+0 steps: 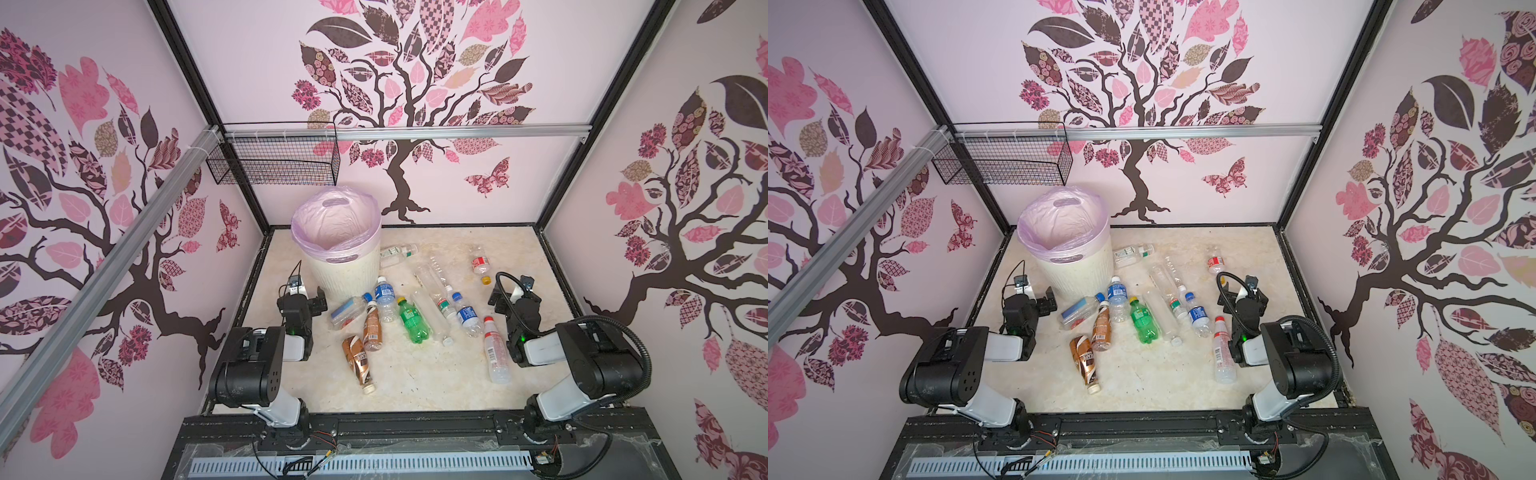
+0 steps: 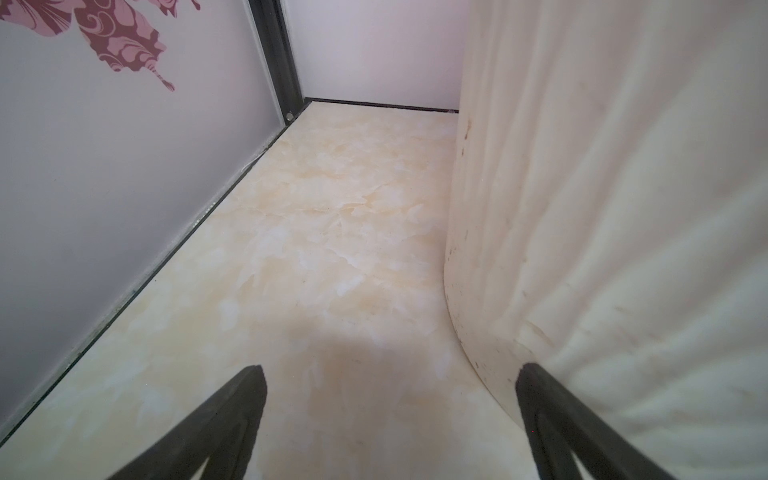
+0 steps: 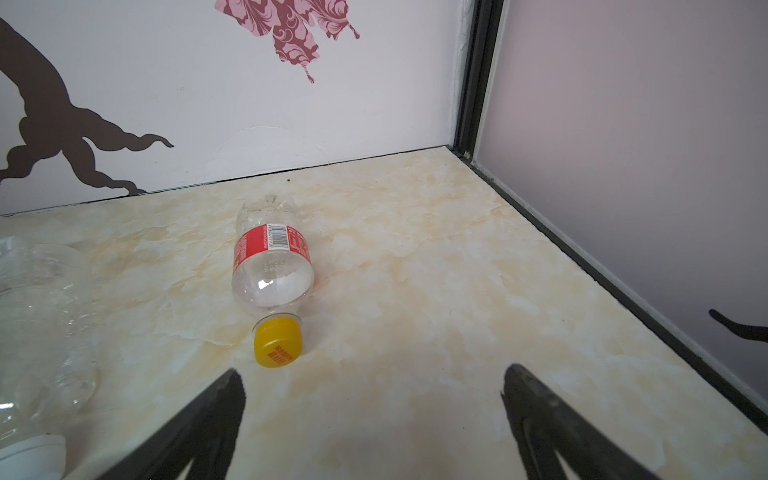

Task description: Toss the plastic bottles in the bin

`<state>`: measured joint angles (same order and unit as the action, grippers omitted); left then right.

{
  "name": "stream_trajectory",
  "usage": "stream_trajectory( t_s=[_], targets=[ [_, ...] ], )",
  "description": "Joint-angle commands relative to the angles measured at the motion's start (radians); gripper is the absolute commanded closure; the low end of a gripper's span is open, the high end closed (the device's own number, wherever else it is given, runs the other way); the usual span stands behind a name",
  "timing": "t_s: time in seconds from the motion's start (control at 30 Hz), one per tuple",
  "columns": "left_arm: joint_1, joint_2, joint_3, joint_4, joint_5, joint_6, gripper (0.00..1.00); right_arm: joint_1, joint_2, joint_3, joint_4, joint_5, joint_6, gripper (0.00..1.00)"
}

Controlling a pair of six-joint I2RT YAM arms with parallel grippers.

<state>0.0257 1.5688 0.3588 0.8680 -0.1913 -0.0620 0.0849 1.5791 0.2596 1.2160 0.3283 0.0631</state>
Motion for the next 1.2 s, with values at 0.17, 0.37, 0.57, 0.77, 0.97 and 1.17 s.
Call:
stream_trajectory(
  t_s=[0.17,0.37,0.57,0.77,0.97,1.17],
  targets=[
    [-0.013,-0.014,0.027,-0.008,0.033,0.011,0.02,0.002,0.005,-0.002,0.037,0.009,0.000,0.01],
    [-0.011,-0.013,0.027,-0.009,0.036,0.008,0.02,0.002,0.005,-0.002,0.035,0.009,0.001,0.01],
    [-0.011,-0.013,0.027,-0.008,0.038,0.007,0.02,0.002,0.006,0.000,0.033,0.009,0.000,0.01],
    [0.000,-0.098,0.072,-0.172,-0.059,-0.047,0.02,0.008,-0.014,-0.007,0.020,0.048,0.011,0.01],
    [0.022,-0.247,0.077,-0.336,-0.216,-0.148,0.02,0.007,-0.061,-0.036,0.030,0.020,0.000,0.00],
    [0.024,-0.378,0.216,-0.765,-0.351,-0.339,0.02,0.061,-0.280,0.045,-0.289,0.175,0.017,0.00]
  ],
)
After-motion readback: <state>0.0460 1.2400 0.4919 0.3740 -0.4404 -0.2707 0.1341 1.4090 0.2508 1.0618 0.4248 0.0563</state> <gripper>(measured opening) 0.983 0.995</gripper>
